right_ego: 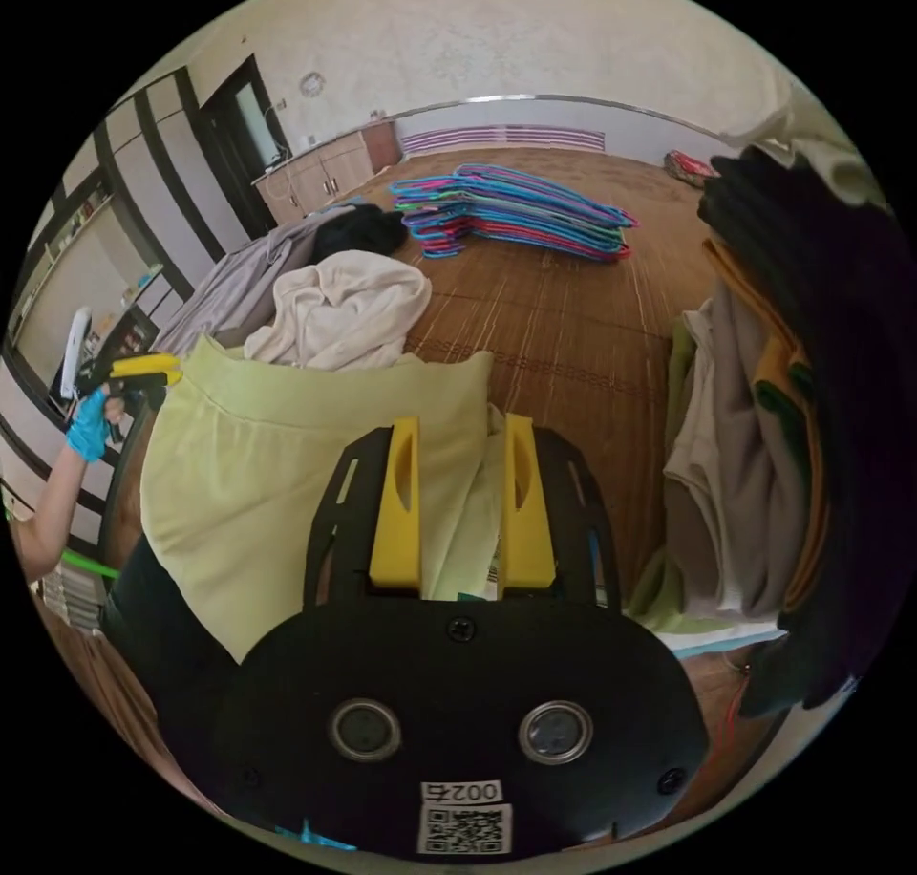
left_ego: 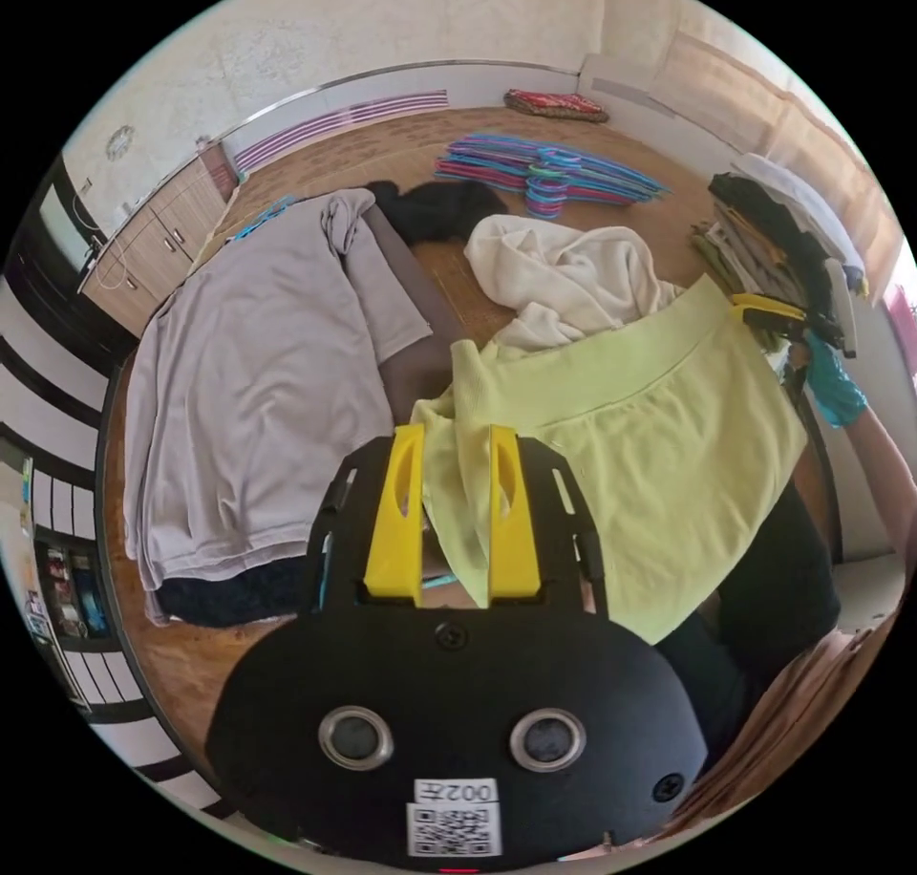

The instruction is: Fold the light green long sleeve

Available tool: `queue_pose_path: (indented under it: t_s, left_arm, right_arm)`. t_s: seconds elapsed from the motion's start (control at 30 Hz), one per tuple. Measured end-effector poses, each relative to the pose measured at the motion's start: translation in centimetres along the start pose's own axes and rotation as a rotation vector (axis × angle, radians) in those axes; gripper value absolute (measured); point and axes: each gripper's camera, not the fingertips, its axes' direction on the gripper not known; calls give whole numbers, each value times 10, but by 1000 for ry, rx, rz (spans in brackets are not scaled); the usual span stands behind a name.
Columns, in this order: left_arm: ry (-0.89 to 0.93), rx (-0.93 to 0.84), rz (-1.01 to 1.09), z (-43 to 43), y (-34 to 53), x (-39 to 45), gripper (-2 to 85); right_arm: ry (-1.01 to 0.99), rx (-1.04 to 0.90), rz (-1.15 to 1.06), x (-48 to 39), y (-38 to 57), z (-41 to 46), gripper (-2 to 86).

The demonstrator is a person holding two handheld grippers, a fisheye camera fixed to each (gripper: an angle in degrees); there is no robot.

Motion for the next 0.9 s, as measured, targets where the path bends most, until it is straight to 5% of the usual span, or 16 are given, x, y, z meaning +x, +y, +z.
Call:
queue_pose_path:
  t_s: [0.2,0.33,0.47,0.57,0.9]
  left_arm:
    - [-37,45,-28,22,6,-4,45]
    - [-121,110,-51,9,12,-2,20]
    - [-410,79,-120,16,13,-14,-5]
    - [-170,70,-147,24,17,-36,-8]
    - [33,108,-83,15,40,-36,39]
  right_arm:
    - [20,-21,30,7,0,22,53]
    - [208,74,-107,-18,6,11,33]
    - [282,-9,-105,-19,7,31,34]
    - [234,-4,-103,-17,11,32,41]
    - [107,33,-174,-26,52,-24,80]
